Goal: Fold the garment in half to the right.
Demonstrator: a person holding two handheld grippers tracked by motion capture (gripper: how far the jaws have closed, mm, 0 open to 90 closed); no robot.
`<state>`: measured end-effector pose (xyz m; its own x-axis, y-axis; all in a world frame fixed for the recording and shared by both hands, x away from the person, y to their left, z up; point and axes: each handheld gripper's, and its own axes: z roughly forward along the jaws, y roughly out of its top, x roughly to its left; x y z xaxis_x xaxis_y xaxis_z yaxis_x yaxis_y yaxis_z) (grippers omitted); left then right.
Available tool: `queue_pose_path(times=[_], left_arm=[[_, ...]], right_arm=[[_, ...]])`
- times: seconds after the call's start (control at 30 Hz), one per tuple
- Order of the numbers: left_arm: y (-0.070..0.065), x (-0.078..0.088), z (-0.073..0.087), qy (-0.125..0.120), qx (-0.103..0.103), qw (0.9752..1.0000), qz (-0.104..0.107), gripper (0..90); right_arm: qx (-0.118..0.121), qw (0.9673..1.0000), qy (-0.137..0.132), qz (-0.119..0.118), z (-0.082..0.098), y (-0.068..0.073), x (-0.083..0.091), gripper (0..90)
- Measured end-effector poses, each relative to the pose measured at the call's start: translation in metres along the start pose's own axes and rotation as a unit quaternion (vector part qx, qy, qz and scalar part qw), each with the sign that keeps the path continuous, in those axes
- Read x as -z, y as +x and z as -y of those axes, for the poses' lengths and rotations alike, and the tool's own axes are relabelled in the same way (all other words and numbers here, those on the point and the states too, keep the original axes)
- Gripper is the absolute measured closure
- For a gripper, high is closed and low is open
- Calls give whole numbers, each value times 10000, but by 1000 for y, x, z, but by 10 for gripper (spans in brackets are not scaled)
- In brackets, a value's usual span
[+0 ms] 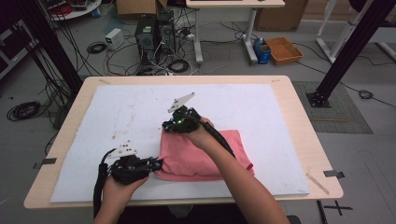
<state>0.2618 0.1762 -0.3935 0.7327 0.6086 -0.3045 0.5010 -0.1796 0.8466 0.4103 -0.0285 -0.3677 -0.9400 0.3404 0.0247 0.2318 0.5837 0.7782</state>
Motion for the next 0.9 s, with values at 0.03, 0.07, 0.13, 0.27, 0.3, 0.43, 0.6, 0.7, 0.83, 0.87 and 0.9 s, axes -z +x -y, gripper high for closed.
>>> queue_pose_path(times=[0.03, 0.07, 0.13, 0.27, 0.3, 0.43, 0.6, 0.7, 0.83, 0.87, 0.9], left_arm=[[-3, -3, -5, -17, -24, 10000, 86, 835], [-5, -6, -10, -39, -51, 9998, 173, 835], [-12, -12, -19, -15, -137, 9994, 326, 834], [-26, -32, -36, 116, -299, 9975, 623, 835], [-28, -37, -39, 140, -344, 9970, 679, 834], [-41, -59, -49, 232, -459, 9954, 812, 834], [-49, -87, -57, 313, -464, 9931, 1035, 834], [-53, -105, -61, 390, -447, 9915, 1156, 834], [-59, -129, -64, 499, -402, 9895, 1298, 834], [-60, -135, -64, 536, -402, 9889, 1330, 834], [-61, -141, -64, 572, -383, 9883, 1365, 834]], right_arm=[[-18, 10000, -51, 23, 1, -1, 7, 863], [-43, 9999, -111, 49, 3, -3, 13, 863], [-74, 9998, -177, 96, 5, -4, 27, 863], [-135, 9992, -347, 149, 15, -10, 53, 863], [-134, 9990, -388, 164, 18, -11, 59, 863], [-301, 9979, -529, 228, 30, -17, 77, 863], [-351, 9973, -531, 364, 42, -25, 97, 863], [-397, 9970, -507, 420, 49, -29, 108, 863], [-446, 9968, -434, 506, 60, -33, 119, 862], [-456, 9966, -434, 524, 64, -35, 121, 863], [-494, 9964, -426, 537, 67, -36, 124, 863]])
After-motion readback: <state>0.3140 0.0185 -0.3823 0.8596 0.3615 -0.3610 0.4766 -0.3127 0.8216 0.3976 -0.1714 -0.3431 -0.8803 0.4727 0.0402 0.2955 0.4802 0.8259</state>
